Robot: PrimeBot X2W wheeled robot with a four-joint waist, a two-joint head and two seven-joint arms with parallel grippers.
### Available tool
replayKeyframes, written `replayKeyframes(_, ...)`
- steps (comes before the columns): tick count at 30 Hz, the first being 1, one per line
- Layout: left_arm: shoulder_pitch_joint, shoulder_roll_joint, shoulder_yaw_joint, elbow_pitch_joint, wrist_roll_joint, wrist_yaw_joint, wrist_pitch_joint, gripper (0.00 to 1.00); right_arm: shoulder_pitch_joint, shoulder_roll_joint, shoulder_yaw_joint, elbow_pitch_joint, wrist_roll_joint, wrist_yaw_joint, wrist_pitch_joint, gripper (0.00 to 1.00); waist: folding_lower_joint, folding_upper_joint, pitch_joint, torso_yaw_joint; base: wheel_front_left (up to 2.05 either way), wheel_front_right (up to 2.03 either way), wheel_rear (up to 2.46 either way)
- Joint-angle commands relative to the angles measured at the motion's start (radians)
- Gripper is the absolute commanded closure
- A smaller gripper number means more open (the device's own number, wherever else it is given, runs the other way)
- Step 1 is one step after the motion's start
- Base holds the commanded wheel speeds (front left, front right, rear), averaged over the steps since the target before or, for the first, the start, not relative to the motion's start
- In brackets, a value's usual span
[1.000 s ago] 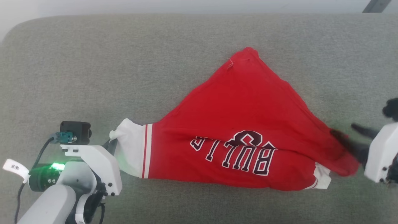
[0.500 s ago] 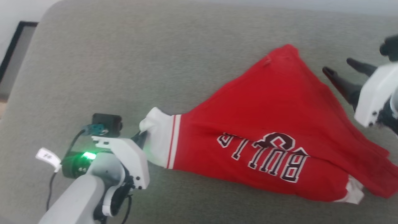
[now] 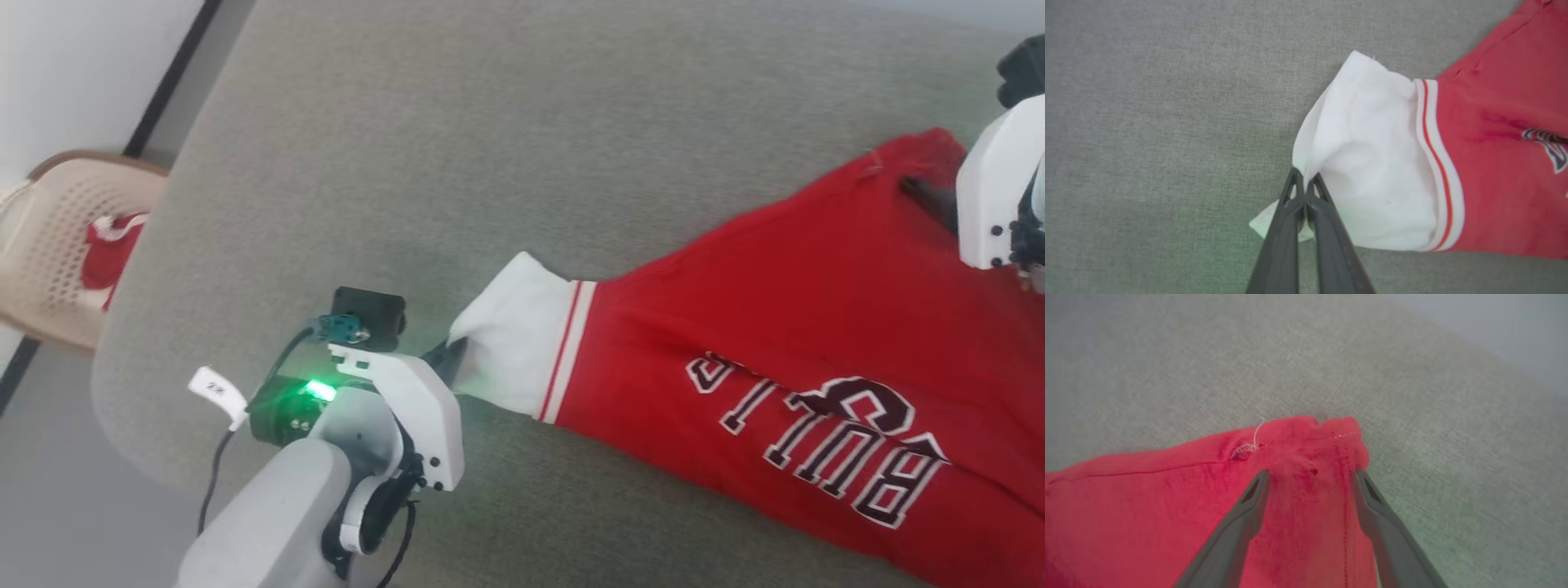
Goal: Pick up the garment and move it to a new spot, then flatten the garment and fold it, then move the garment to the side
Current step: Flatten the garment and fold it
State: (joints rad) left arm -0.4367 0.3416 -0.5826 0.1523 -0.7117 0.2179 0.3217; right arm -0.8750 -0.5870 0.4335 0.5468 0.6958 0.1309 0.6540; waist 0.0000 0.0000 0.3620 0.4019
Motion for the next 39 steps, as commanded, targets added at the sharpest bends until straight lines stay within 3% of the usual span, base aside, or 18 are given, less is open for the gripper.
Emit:
replayKeyframes(1, -0.013, -0.005, -0.005, 0.006, 0.013, -0.004, -0.008, 1.00, -0.015, -0.005, 0.014, 0.020, 0.005, 0.000, 0.019, 0.00, 0.0000, 0.0000, 0.015, 0.027, 0.00, 0.00, 0.00)
replayKeyframes(9, -0.037, -0.038, -0.019, 0.061, 0.003, -0.028, -0.030, 1.00, -0.043, 0.015, 0.159, 0.210, 0.076, 0.000, 0.189, 0.00, 0.0000, 0.0000, 0.030, 0.059, 0.00, 0.00, 0.00)
replayKeyframes(10, -0.039, -0.041, -0.020, 0.066, 0.002, -0.030, -0.033, 1.00, -0.041, 0.018, 0.178, 0.211, 0.085, 0.000, 0.203, 0.65, 0.0000, 0.0000, 0.031, 0.059, 0.00, 0.00, 0.00)
replayKeyframes(11, -0.042, -0.043, -0.020, 0.071, 0.001, -0.030, -0.032, 1.00, -0.042, 0.014, 0.192, 0.210, 0.097, 0.000, 0.215, 1.00, 0.0000, 0.0000, 0.031, 0.058, 0.00, 0.00, 0.00)
replayKeyframes(18, -0.087, 0.001, 0.007, 0.071, 0.003, -0.021, -0.008, 1.00, -0.137, -0.031, 0.224, 0.145, 0.142, 0.000, 0.129, 1.00, 0.0000, 0.0000, 0.008, 0.005, 0.00, 0.00, 0.00)
replayKeyframes(26, -0.204, 0.149, 0.050, -0.021, 0.033, -0.012, 0.115, 1.00, -0.199, -0.069, 0.261, 0.015, 0.226, -0.001, 0.050, 1.00, 0.0000, 0.0000, -0.065, -0.118, 0.00, 0.00, 0.00)
replayKeyframes(32, -0.332, 0.253, 0.079, -0.053, 0.046, -0.036, 0.228, 1.00, -0.223, -0.111, 0.262, -0.082, 0.268, -0.001, 0.013, 1.00, 0.0000, 0.0000, -0.127, -0.210, 0.00, 0.00, 0.00)
replayKeyframes(39, -0.475, 0.305, 0.086, -0.032, 0.057, -0.076, 0.313, 1.00, -0.233, -0.134, 0.234, -0.175, 0.306, -0.001, 0.004, 1.00, 0.0000, 0.0000, -0.179, -0.282, 0.00, 0.00, 0.00)
